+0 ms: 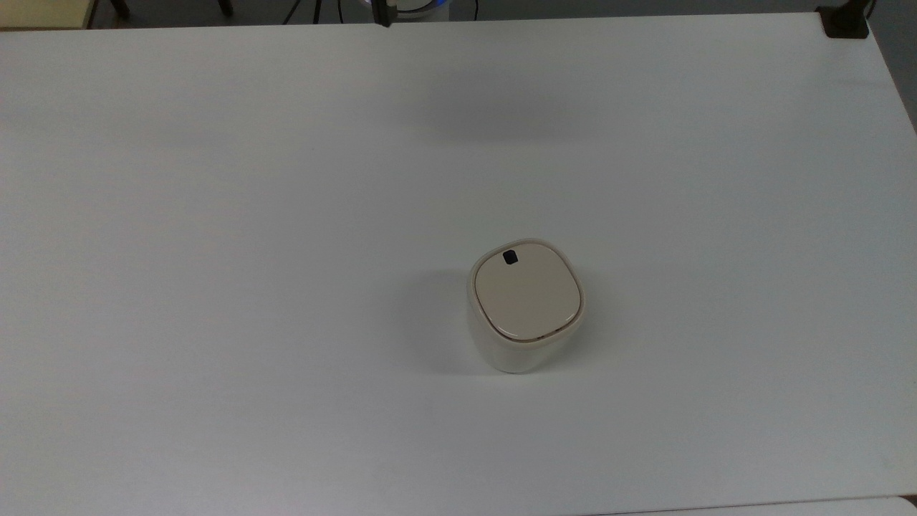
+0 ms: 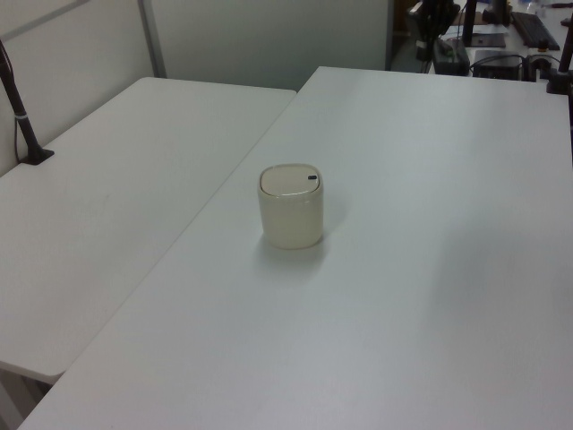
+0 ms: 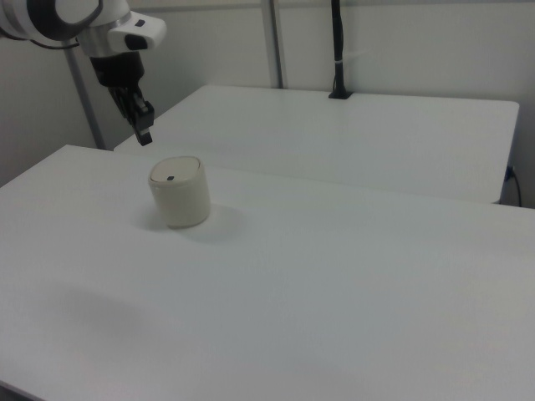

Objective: Close the trash bin

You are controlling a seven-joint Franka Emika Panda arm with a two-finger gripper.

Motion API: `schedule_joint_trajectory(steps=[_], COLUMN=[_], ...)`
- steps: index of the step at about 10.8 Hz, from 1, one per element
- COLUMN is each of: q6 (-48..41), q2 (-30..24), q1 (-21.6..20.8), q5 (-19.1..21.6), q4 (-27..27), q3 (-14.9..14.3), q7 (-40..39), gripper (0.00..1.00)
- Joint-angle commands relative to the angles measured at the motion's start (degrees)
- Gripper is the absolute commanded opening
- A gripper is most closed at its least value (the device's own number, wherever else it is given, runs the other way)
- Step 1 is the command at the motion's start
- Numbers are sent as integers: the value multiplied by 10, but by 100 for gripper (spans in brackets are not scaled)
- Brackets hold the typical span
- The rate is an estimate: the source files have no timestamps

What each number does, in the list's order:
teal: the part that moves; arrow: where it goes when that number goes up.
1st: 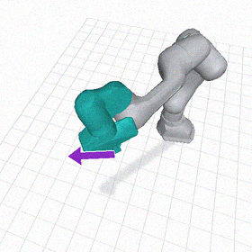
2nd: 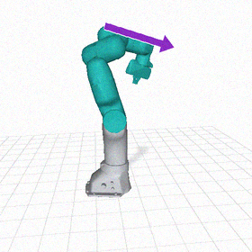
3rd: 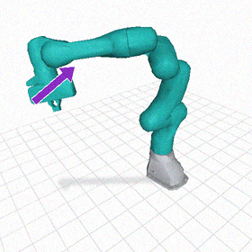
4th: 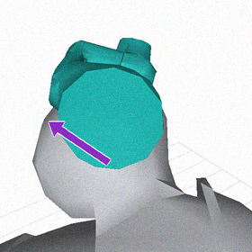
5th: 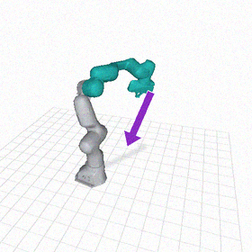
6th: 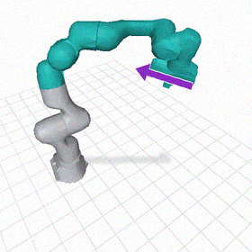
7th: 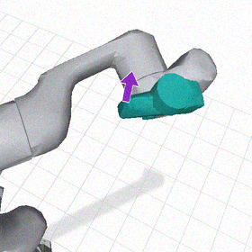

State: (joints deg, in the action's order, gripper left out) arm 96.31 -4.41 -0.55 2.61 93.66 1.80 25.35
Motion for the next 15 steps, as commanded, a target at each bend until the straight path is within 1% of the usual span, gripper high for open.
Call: schedule_joint_trajectory(steps=[1,2,3,4,6,8,9,10,12,15], q6=[-6,-3,-2,-2,-2,-2,-2,-6,-3,-2], q2=[-18,-17,-12,-3,15,27,30,37,38,36], q1=[30,30,29,27,18,9,-1,-18,-21,-16], q5=[13,7,4,-10,-54,-56,-53,-49,-49,-48], q4=[18,17,11,3,-13,-24,-26,-40,-40,-39], q3=[7,6,4,-1,-8,-27,-42,-58,-61,-55], q7=[-155,-201,-238,-256,-256,-256,-258,-255,-253,-259], gripper=[62,79,93,100,100,100,100,100,100,100])
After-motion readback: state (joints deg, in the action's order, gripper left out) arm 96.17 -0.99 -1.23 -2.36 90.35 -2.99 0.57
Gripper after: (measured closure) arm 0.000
